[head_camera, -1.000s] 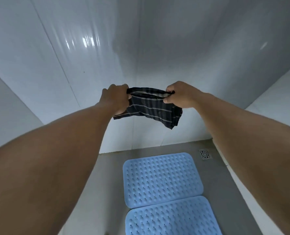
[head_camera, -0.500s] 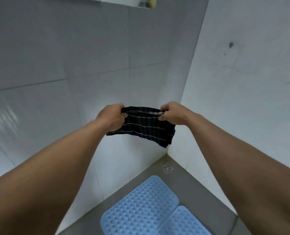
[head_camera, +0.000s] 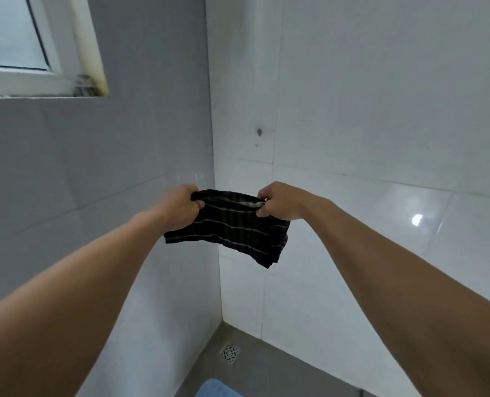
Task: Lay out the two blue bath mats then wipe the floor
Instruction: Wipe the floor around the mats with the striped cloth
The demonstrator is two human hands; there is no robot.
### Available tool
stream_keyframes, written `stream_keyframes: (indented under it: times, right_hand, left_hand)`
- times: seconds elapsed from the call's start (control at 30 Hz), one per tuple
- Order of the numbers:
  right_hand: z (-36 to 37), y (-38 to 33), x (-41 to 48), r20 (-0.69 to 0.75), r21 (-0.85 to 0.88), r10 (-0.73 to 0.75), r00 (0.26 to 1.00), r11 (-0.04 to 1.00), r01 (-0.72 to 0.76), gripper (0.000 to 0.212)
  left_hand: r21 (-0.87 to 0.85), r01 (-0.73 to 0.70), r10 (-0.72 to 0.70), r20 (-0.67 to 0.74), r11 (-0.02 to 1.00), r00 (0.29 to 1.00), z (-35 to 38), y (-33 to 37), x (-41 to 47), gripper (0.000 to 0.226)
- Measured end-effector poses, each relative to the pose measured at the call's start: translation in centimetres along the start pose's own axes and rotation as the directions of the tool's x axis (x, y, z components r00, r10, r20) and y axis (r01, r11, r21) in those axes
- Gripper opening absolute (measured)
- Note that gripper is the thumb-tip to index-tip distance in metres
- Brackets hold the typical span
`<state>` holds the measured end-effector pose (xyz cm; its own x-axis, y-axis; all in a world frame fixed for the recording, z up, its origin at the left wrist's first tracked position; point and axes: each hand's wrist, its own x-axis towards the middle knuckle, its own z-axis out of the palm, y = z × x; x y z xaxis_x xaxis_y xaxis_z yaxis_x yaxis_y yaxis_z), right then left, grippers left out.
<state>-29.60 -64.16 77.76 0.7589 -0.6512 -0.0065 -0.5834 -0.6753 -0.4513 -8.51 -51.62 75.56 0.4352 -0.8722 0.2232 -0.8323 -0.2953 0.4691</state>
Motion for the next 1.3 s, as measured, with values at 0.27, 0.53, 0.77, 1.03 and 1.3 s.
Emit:
stream_keyframes:
  times: [0.27, 0.53, 0.77, 1.03, 1.3]
  right_hand:
    - [-5.7, 4.2, 6.6, -0.085, -0.057, 0.037, 0.996, 0.997, -0.042, 0.017]
    - [-7.5, 6.3, 13.5, -0.243, -0.028, 0.070, 0.967, 0.997, -0.079, 0.015]
    - [-8.2, 7.7, 20.6, -0.396, 0.105, 0.206, 0.895, 0.978, -0.179, 0.016]
    - [-7.3, 10.1, 28.9, -0.498, -0.041, 0.097, 0.862, 0.990, -0.135, 0.038]
    - [-8.8, 12.0, 35.7, -0.560, -0.410, -0.038, 0.828, 0.881, -0.237, 0.040]
  left_hand:
    - [-0.047, -0.076, 0.076, -0.001, 0.996, 0.997, 1.6, 3.3, 10.6, 0.009]
    - [-0.097, -0.171, 0.169, -0.034, 0.980, 0.985, 1.3, 2.9, 21.4, 0.012]
    - [-0.159, -0.362, 0.344, -0.131, 0.918, 0.930, 2.1, 1.6, 29.9, 0.014]
    - [0.113, -0.588, 0.598, -0.197, 0.801, 0.777, 5.9, 0.0, 39.6, 0.030]
    - [0.287, -0.616, 0.677, -0.227, 0.734, 0.701, 7.4, -0.7, 47.2, 0.035]
